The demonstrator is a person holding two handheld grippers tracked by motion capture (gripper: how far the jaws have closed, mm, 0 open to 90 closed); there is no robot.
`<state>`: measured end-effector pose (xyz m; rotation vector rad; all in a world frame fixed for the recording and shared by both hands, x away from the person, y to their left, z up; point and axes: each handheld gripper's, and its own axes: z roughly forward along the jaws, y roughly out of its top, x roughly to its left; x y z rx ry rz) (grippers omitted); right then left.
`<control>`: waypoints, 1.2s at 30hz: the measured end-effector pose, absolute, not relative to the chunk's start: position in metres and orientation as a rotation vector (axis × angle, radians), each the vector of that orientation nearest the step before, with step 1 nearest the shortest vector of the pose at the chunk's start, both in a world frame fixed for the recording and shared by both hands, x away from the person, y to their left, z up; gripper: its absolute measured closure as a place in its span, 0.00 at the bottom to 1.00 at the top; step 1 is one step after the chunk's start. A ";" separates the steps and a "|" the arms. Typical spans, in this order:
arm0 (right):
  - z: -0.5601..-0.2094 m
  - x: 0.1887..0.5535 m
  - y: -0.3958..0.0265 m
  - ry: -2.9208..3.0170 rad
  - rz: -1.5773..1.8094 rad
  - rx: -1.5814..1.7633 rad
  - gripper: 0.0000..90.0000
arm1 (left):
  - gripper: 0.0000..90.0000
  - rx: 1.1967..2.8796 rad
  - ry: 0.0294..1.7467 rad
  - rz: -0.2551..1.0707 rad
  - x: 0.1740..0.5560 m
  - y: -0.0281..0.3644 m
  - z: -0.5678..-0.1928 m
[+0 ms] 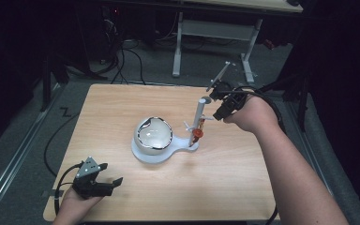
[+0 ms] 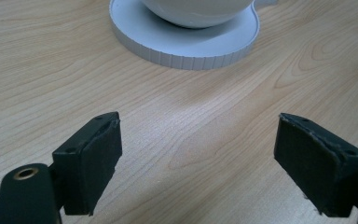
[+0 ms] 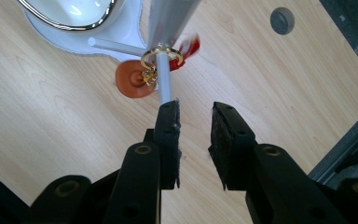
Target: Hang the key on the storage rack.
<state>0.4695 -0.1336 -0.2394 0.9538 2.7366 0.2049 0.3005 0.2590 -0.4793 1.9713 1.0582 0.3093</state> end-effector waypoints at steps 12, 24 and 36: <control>-0.249 0.465 -0.155 2.698 0.235 1.057 0.72 | 0.18 1.971 1.061 0.308 0.301 0.258 -0.480; -0.295 0.446 -0.187 2.692 0.263 1.156 0.63 | 0.18 1.976 1.062 0.306 0.302 0.257 -0.481; -0.365 0.418 -0.221 2.659 0.333 1.264 0.55 | 0.18 1.989 1.063 0.299 0.304 0.255 -0.483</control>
